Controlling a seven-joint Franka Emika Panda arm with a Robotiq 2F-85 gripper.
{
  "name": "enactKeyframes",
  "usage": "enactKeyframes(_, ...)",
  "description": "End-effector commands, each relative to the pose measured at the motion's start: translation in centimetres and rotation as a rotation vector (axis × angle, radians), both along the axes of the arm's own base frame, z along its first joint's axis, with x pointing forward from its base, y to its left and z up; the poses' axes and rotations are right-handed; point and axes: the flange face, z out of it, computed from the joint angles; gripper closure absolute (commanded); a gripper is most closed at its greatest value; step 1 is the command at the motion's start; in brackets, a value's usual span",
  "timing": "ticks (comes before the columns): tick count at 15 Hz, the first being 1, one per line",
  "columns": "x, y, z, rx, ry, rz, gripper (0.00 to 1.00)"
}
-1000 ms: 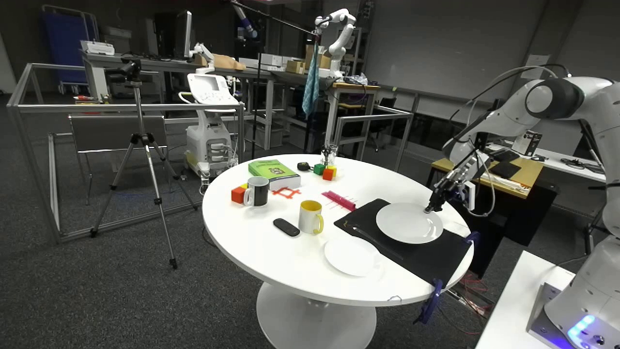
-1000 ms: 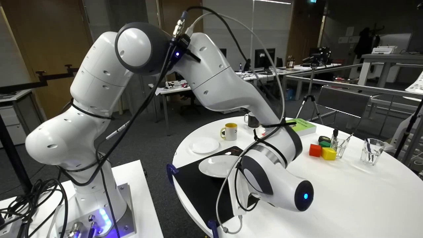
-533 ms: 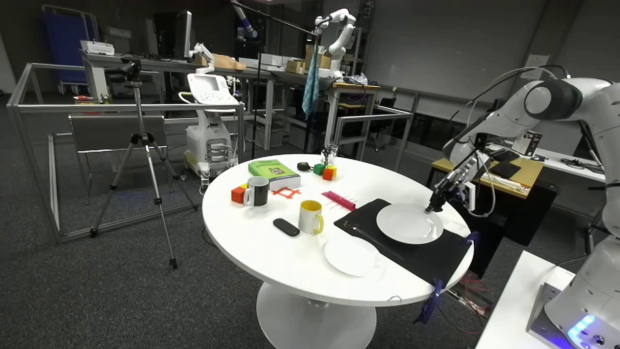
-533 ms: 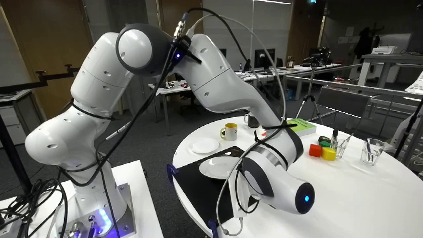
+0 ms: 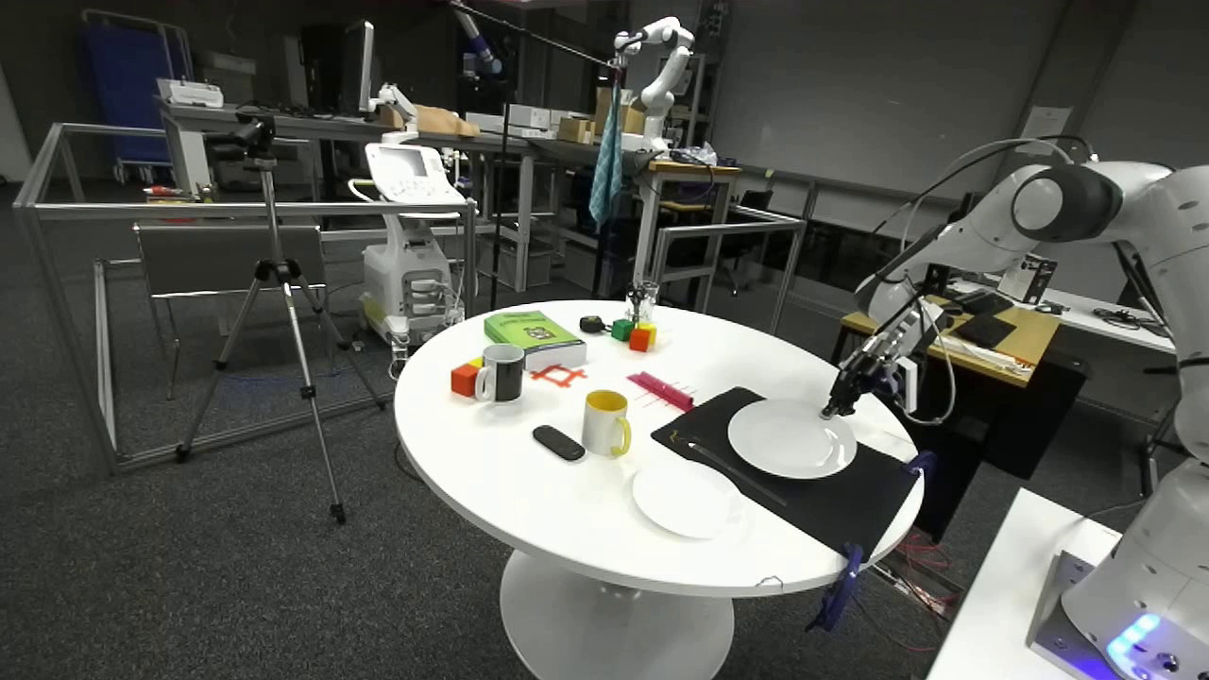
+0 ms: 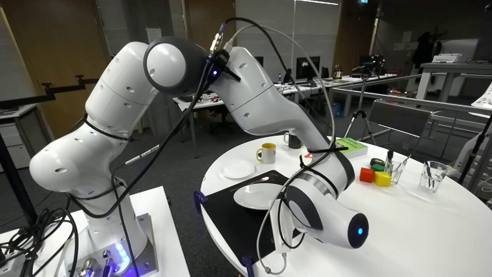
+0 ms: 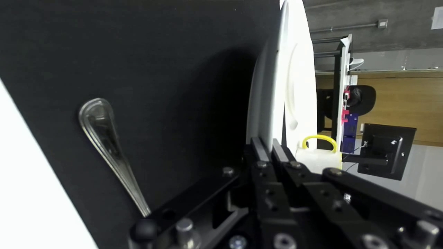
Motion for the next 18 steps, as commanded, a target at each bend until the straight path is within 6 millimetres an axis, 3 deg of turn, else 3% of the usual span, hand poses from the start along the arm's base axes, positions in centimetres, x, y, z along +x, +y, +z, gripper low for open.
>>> enactKeyframes(1, 1.6, 0.2, 1.1, 0.041, 0.011, 0.001, 0.99)
enactKeyframes(9, 3.3, 0.8, 0.6, 0.037, 0.045, 0.004, 0.99)
enactKeyframes(18, 3.7, 2.0, -0.2, 0.016, 0.086, 0.017, 0.99)
